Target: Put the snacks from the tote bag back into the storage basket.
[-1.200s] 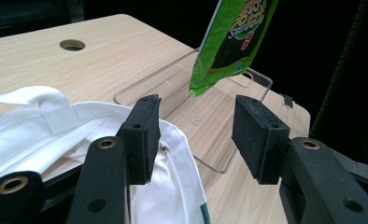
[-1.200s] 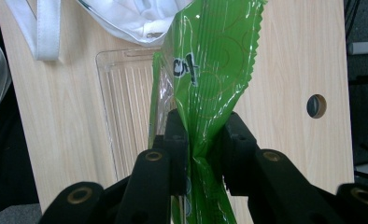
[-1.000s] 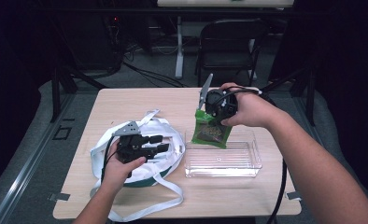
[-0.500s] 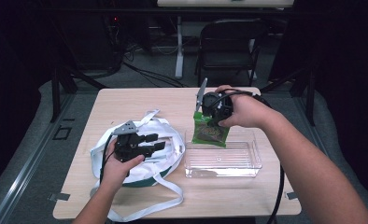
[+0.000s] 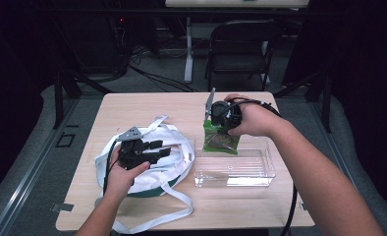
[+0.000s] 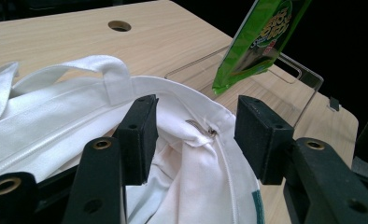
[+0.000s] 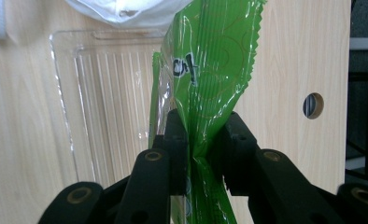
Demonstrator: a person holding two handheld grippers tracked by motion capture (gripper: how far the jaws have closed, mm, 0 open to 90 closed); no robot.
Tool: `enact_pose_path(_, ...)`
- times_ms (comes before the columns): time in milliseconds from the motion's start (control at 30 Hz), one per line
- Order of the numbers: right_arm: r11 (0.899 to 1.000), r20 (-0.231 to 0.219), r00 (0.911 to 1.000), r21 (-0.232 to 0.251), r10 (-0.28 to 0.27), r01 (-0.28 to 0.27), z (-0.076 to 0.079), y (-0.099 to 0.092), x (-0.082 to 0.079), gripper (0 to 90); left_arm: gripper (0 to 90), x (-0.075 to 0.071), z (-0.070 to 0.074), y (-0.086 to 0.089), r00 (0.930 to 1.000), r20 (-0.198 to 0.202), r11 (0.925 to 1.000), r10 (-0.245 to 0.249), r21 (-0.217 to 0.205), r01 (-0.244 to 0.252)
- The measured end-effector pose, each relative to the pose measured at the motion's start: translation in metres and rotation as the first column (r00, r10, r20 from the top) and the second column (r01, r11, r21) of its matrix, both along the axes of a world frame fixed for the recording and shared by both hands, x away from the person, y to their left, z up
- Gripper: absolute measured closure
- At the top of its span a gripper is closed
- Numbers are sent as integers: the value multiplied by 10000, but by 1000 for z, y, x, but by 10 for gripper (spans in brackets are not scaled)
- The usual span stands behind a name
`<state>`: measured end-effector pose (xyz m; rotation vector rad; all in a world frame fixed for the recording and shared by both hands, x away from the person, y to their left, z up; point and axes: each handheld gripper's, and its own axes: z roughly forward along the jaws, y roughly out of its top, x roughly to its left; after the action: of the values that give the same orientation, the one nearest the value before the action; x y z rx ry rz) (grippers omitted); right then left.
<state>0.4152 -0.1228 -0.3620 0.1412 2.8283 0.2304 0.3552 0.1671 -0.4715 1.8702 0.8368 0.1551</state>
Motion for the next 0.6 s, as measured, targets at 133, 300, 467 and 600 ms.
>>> enact_pose_path(133,10000,31,10000,68,-30,29,-3,0,2,747,490,0,0,1,10000,-30,10000,38,9,-38)
enact_pose_path(300,9999,83,9999,152,-76,74,-16,0,7,747,491,1,-1,2,10000,-39,10000,87,-31,-87)
enact_pose_path(467,9999,144,9999,123,-13,11,-25,2,10,747,491,2,-2,3,9999,-48,9999,142,-1,-142)
enact_pose_path(600,9999,210,9997,7,103,-103,-32,6,11,747,492,2,-2,3,9998,-98,9998,175,-7,-175)
